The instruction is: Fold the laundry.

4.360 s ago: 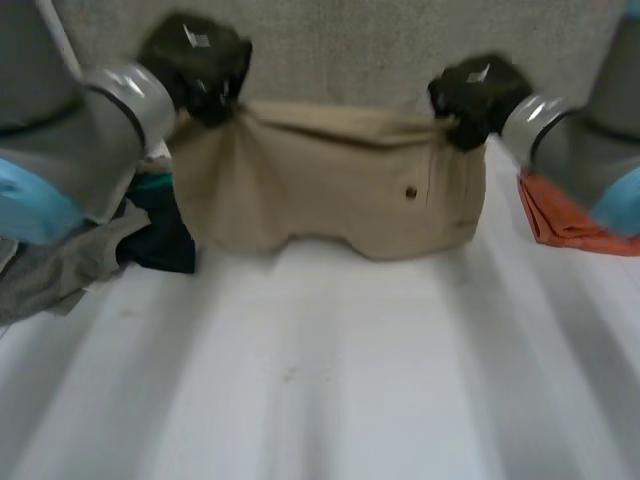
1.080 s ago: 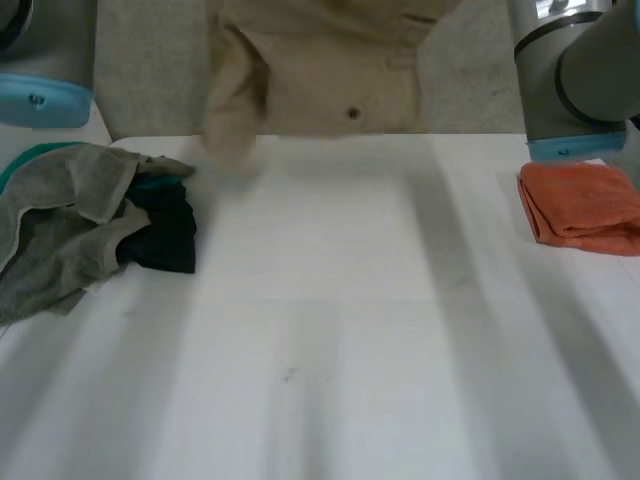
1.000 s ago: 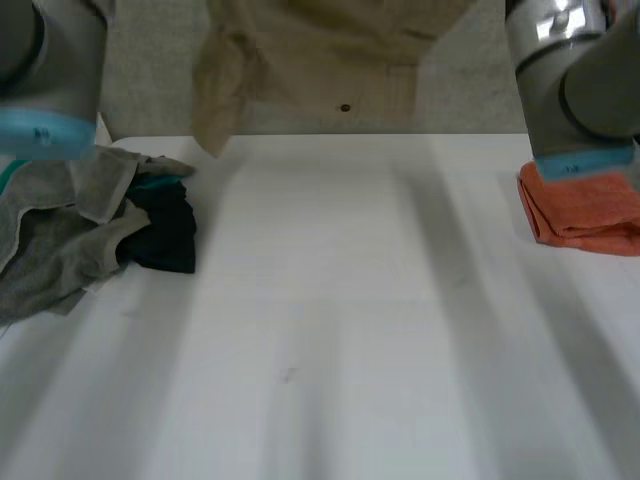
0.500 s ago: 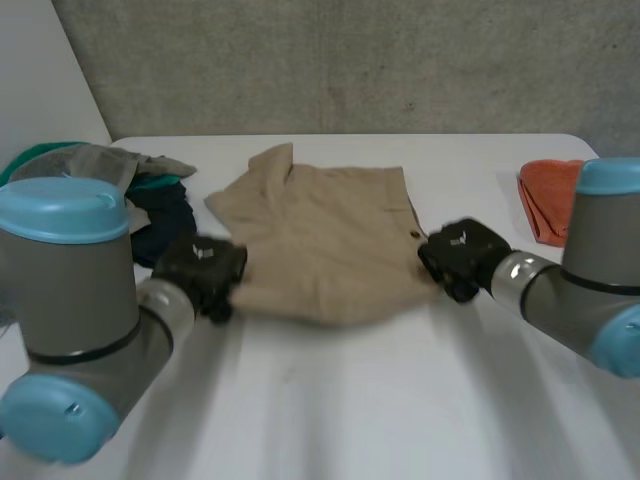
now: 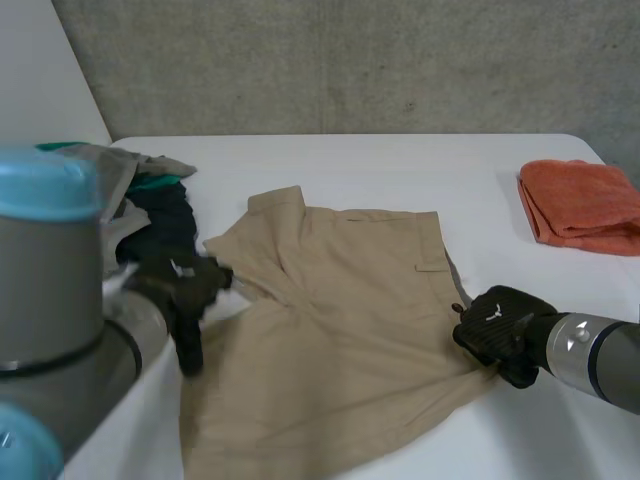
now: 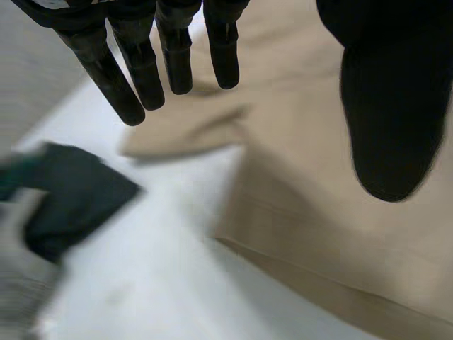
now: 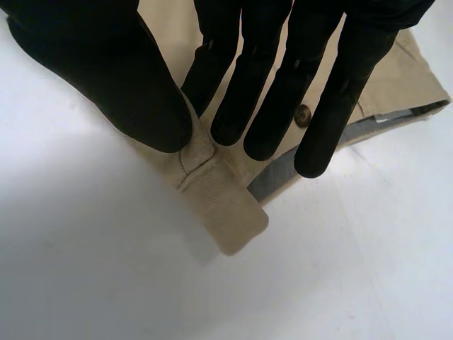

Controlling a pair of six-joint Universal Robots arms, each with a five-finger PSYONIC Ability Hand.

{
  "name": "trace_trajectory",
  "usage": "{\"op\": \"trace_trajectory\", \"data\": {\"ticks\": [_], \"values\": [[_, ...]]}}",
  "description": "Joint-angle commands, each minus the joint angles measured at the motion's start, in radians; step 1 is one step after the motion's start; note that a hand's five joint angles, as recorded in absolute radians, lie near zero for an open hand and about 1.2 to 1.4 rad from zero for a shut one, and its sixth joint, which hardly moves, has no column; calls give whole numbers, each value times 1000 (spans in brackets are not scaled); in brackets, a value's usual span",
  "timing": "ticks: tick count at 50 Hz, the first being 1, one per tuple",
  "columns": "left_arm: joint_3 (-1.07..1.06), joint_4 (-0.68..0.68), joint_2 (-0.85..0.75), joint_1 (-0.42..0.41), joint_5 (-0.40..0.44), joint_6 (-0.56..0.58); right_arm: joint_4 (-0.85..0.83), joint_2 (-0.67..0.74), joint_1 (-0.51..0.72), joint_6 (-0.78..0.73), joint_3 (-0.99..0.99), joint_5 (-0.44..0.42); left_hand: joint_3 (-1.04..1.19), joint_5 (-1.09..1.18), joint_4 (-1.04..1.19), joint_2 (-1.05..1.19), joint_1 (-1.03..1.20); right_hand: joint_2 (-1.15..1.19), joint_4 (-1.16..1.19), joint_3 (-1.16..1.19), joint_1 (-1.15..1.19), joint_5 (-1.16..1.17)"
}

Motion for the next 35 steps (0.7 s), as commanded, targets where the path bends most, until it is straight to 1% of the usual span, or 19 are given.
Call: {"op": "trace_trajectory", "data": {"ticks": [1, 5, 9, 14, 16, 21, 26, 29, 30, 31, 32, 33, 34, 35], "values": [[102, 270, -146, 155, 105, 133, -114, -10, 19, 98, 53, -32, 137, 150, 143, 140, 130, 212, 195, 195, 291, 213], [194, 370, -255, 197, 205, 204, -162, -16, 39, 120, 70, -29, 193, 206, 199, 196, 186, 212, 195, 195, 291, 213], [309, 391, -381, 212, 268, 248, -194, -24, 51, 137, 83, -32, 193, 206, 199, 196, 186, 212, 195, 195, 291, 213], [455, 345, -530, 217, 272, 282, -235, -24, 62, 163, 94, -27, 207, 220, 214, 211, 200, 212, 195, 195, 291, 213], [513, 295, -583, 215, 274, 296, -251, -26, 65, 166, 102, -27, 204, 218, 211, 208, 197, 212, 195, 195, 291, 213], [585, 210, -654, 203, 282, 316, -269, -26, 64, 170, 111, -29, 201, 215, 208, 205, 194, 212, 195, 195, 291, 213], [616, 200, -695, 186, 279, 322, -280, -23, 58, 170, 111, -32, 231, 244, 237, 234, 224, 212, 195, 195, 291, 213], [622, 201, -706, 180, 268, 322, -286, -21, 53, 170, 110, -32, 459, 472, 465, 463, 452, 212, 195, 195, 291, 213], [624, 203, -708, 180, 263, 322, -288, -23, 53, 170, 110, -32, 567, 580, 574, 571, 560, 212, 195, 195, 291, 213], [627, 206, -705, 178, 251, 319, -289, -23, 53, 172, 110, -32, 940, 954, 947, 944, 933, 212, 195, 195, 291, 213], [628, 207, -703, 180, 242, 317, -291, -24, 53, 172, 111, -32, 1057, 1070, 1063, 1061, 1050, 212, 195, 195, 291, 213], [628, 212, -700, 180, 230, 316, -292, -24, 53, 172, 111, -32, 1058, 1072, 1065, 1062, 1051, 212, 195, 195, 291, 213], [627, 215, -686, 181, 190, 308, -295, -26, 55, 173, 111, -30, 1058, 1072, 1065, 1062, 1051, 212, 195, 195, 291, 213], [622, 218, -679, 180, 171, 302, -295, -26, 56, 173, 111, -30, 1058, 1072, 1065, 1062, 1051, 212, 195, 195, 291, 213]]}}
